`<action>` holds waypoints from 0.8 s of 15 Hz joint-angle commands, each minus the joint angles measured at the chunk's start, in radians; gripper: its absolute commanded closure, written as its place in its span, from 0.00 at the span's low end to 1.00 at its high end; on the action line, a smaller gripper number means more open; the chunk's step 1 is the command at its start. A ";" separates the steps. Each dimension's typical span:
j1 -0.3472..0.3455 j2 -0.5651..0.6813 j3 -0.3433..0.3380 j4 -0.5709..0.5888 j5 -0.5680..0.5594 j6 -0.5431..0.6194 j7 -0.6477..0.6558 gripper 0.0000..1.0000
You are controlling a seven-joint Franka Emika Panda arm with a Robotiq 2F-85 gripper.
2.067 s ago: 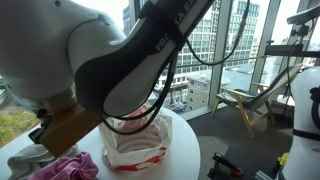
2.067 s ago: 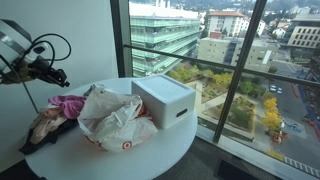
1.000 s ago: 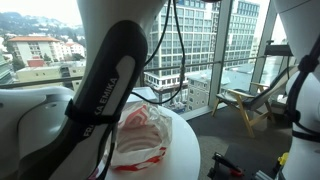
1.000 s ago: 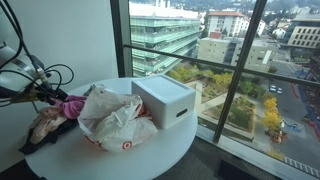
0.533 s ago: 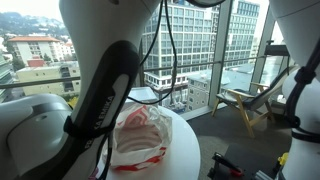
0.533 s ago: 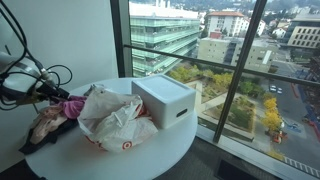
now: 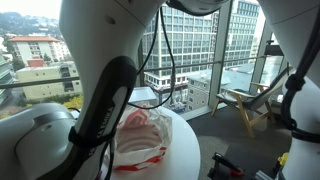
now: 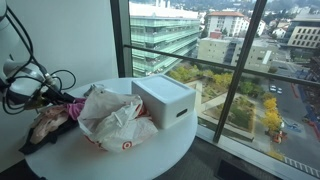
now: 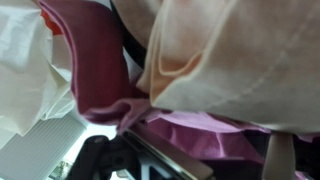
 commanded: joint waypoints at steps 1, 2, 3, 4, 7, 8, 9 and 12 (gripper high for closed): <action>-0.012 0.026 0.010 0.035 -0.008 -0.030 0.013 0.29; -0.013 0.024 0.012 0.034 -0.009 -0.029 0.012 0.31; -0.014 0.022 0.014 0.032 -0.008 -0.027 0.011 0.39; -0.016 0.021 0.016 0.031 -0.007 -0.025 0.009 0.48; -0.017 0.016 0.021 0.028 -0.003 -0.024 0.008 0.71; -0.018 0.014 0.022 0.027 -0.002 -0.024 0.008 0.78; -0.019 0.012 0.022 0.024 -0.002 -0.023 0.009 0.87; -0.023 -0.011 0.026 0.008 -0.003 -0.013 0.012 0.93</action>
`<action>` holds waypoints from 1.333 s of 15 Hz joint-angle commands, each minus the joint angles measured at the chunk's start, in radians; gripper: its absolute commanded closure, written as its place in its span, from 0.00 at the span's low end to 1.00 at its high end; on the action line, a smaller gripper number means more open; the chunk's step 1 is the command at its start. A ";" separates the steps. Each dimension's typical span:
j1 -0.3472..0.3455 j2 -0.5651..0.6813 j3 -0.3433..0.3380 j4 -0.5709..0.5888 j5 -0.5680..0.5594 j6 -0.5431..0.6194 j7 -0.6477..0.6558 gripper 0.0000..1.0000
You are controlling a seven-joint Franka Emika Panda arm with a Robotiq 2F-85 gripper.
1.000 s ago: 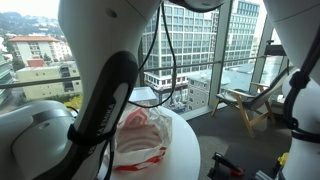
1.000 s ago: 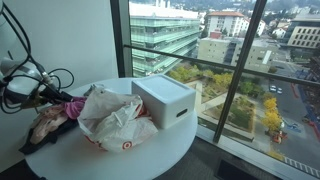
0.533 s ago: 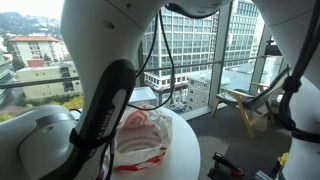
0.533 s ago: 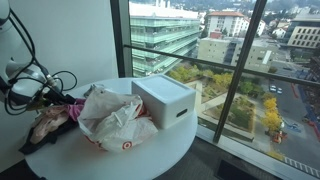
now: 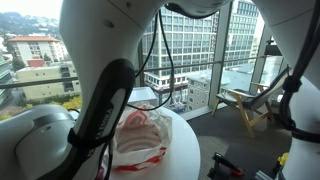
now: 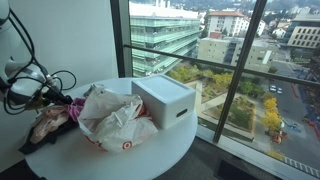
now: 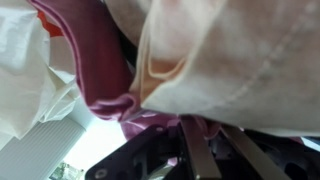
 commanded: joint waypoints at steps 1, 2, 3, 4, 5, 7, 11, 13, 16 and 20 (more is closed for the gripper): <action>-0.016 -0.037 0.019 -0.013 -0.004 -0.003 0.011 0.95; -0.017 -0.053 0.021 -0.023 -0.005 -0.001 0.011 0.90; -0.016 -0.089 0.022 -0.045 -0.016 -0.001 0.017 0.89; -0.017 -0.103 0.024 -0.050 -0.016 -0.002 0.016 0.89; -0.018 -0.135 0.025 -0.067 -0.021 -0.004 0.019 0.88; -0.021 -0.187 0.028 -0.091 -0.023 -0.009 0.023 0.88; -0.034 -0.290 0.036 -0.139 -0.035 -0.020 0.024 0.89; -0.045 -0.349 0.042 -0.166 -0.047 -0.032 0.027 0.89; -0.087 -0.439 0.070 -0.208 -0.018 -0.022 0.001 0.90; -0.137 -0.556 0.106 -0.253 -0.008 -0.025 -0.011 0.89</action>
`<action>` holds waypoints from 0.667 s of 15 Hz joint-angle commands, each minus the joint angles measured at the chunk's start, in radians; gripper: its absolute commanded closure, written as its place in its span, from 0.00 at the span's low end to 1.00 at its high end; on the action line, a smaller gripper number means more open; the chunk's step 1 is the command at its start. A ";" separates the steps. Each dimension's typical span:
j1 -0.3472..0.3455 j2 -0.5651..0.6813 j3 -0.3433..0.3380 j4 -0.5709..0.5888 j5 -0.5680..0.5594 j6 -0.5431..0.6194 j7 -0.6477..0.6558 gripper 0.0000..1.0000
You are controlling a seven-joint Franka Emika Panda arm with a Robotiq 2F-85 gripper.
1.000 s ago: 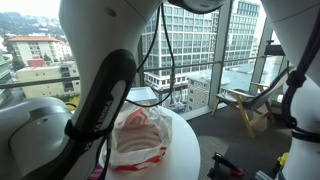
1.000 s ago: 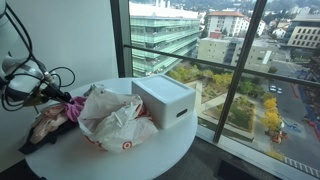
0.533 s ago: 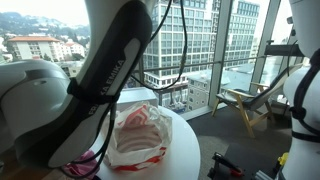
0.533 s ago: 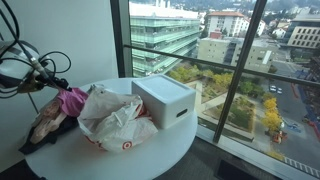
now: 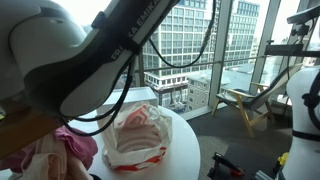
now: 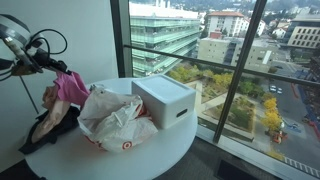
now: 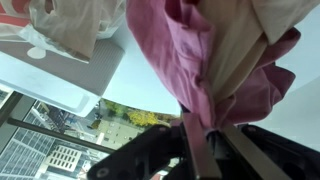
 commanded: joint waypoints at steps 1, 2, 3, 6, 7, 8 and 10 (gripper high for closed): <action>-0.050 -0.142 0.037 -0.066 -0.005 -0.018 -0.009 0.89; -0.058 -0.169 0.041 -0.069 -0.010 -0.034 -0.014 0.89; -0.070 -0.198 0.044 -0.068 -0.005 -0.055 -0.023 0.89; -0.104 -0.280 0.046 -0.048 0.020 -0.113 -0.047 0.89; -0.117 -0.312 0.045 -0.037 0.028 -0.132 -0.053 0.89; -0.130 -0.337 0.044 -0.025 0.037 -0.154 -0.064 0.89; -0.157 -0.385 0.044 0.000 0.033 -0.202 -0.066 0.89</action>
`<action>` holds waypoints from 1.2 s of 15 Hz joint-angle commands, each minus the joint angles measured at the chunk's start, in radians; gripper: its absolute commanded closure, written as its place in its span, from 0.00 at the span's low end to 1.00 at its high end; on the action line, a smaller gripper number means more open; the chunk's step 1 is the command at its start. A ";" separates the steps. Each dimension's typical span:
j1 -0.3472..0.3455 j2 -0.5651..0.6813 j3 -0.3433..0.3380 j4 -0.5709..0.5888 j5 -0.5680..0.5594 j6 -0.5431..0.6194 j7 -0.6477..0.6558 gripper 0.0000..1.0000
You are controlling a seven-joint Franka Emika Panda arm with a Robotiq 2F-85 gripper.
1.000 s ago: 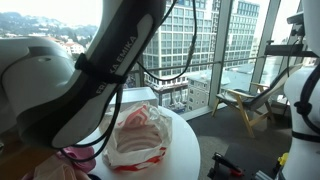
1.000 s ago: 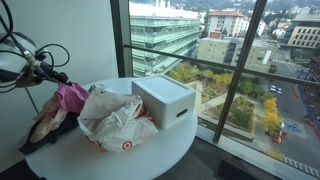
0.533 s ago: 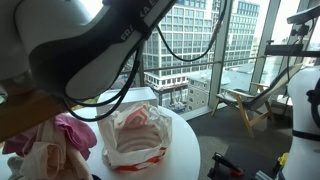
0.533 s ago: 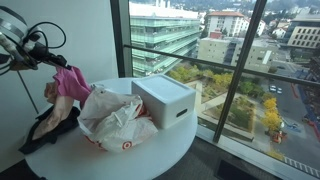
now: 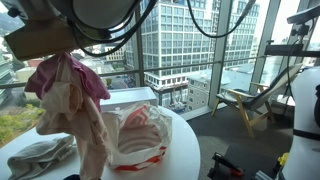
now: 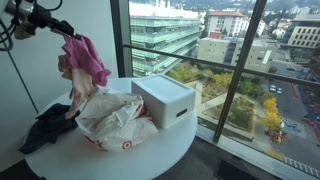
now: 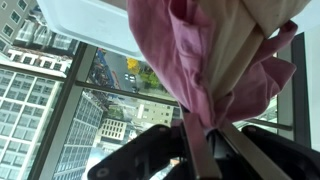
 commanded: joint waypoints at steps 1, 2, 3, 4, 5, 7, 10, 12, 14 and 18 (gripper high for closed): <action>-0.056 -0.116 0.016 0.035 0.007 -0.087 -0.030 0.89; -0.068 -0.136 0.018 0.044 0.003 -0.105 -0.028 0.89; -0.078 -0.165 0.019 0.050 0.002 -0.127 -0.028 0.89; -0.088 -0.183 0.022 0.059 -0.003 -0.147 -0.026 0.89; -0.097 -0.213 0.023 0.059 -0.008 -0.168 -0.023 0.89; -0.111 -0.256 0.024 0.055 -0.012 -0.196 -0.017 0.89; -0.126 -0.313 0.019 0.025 -0.012 -0.210 -0.014 0.89; -0.131 -0.343 0.017 -0.033 -0.023 -0.192 -0.009 0.89; -0.131 -0.364 0.020 -0.112 -0.045 -0.163 0.019 0.90; -0.122 -0.372 0.038 -0.275 -0.125 -0.124 0.107 0.90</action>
